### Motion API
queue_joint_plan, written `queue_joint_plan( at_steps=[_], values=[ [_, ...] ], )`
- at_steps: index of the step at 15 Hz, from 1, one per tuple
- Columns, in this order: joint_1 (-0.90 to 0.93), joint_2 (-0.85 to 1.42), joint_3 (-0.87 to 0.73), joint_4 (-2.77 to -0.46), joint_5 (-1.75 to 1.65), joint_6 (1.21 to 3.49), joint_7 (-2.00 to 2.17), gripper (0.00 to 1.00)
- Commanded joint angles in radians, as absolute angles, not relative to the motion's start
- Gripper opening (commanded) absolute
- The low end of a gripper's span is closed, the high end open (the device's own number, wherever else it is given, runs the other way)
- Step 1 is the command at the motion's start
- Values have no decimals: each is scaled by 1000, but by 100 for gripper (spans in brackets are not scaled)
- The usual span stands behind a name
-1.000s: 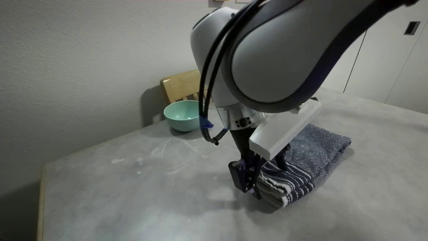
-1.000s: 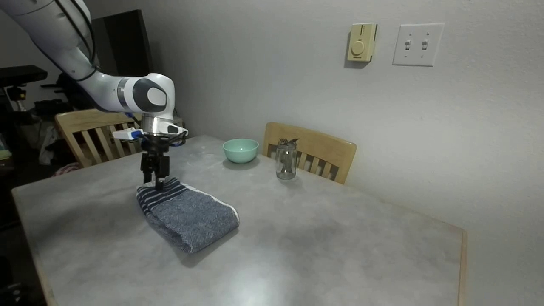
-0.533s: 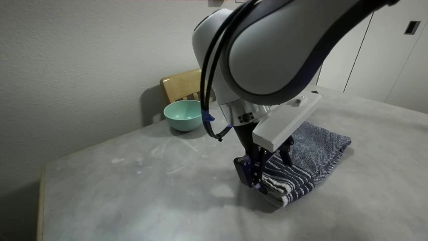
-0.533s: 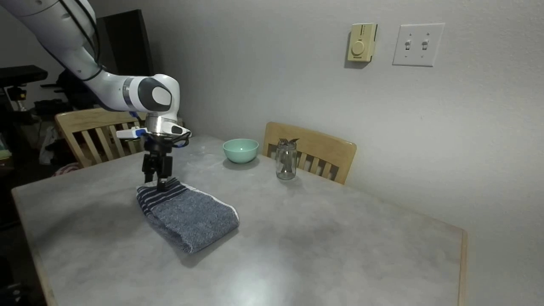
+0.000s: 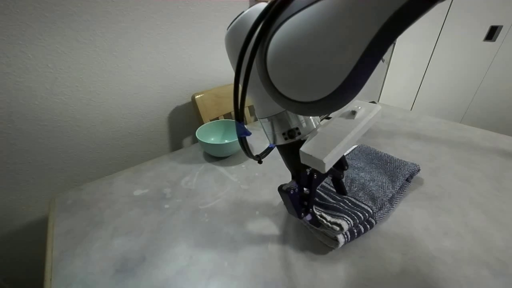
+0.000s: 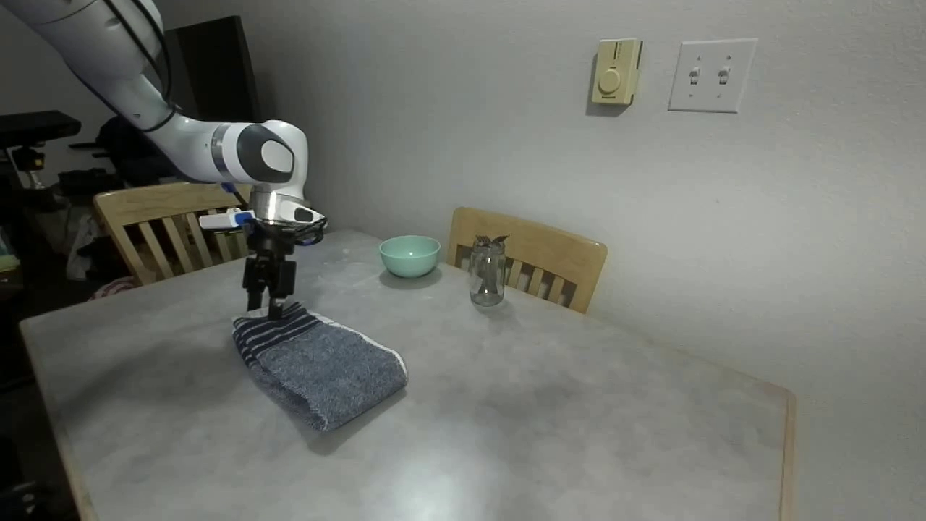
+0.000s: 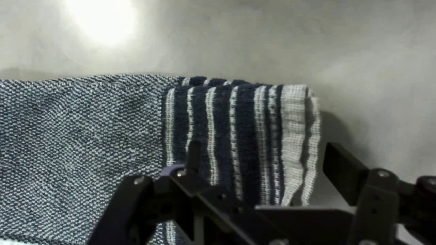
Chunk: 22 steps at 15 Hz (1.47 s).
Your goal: Unfold the towel once
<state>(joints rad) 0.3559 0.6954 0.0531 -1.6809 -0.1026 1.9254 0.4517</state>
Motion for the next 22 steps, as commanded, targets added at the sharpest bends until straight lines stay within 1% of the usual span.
queue_joint_plan(
  at_steps=[1,3,4,6,7,8,9,10,12,13,14,15,16,17,18,19,20,22],
  values=[
    [353,718,57,-1662,-112,1930,432,82],
    [357,719,55,-1664,-114,1939,439,82],
    [362,719,52,-1667,-119,1945,447,78],
    [369,723,48,-1668,-130,1957,458,66],
    [372,724,46,-1667,-135,1961,462,57],
    [373,727,45,-1667,-141,1965,465,57],
    [375,730,45,-1664,-146,1968,466,55],
    [376,735,45,-1659,-149,1968,465,58],
    [377,738,45,-1655,-155,1966,463,59],
    [377,739,46,-1653,-157,1963,461,56],
    [377,739,46,-1650,-159,1962,460,56],
    [378,740,46,-1646,-161,1960,459,54],
    [378,740,46,-1643,-163,1957,458,57],
    [377,740,46,-1640,-164,1956,456,56],
    [378,740,46,-1637,-165,1954,455,59],
    [378,739,45,-1635,-166,1952,455,58],
    [378,739,45,-1632,-168,1951,455,60],
    [378,739,45,-1628,-169,1950,454,55]
  ],
)
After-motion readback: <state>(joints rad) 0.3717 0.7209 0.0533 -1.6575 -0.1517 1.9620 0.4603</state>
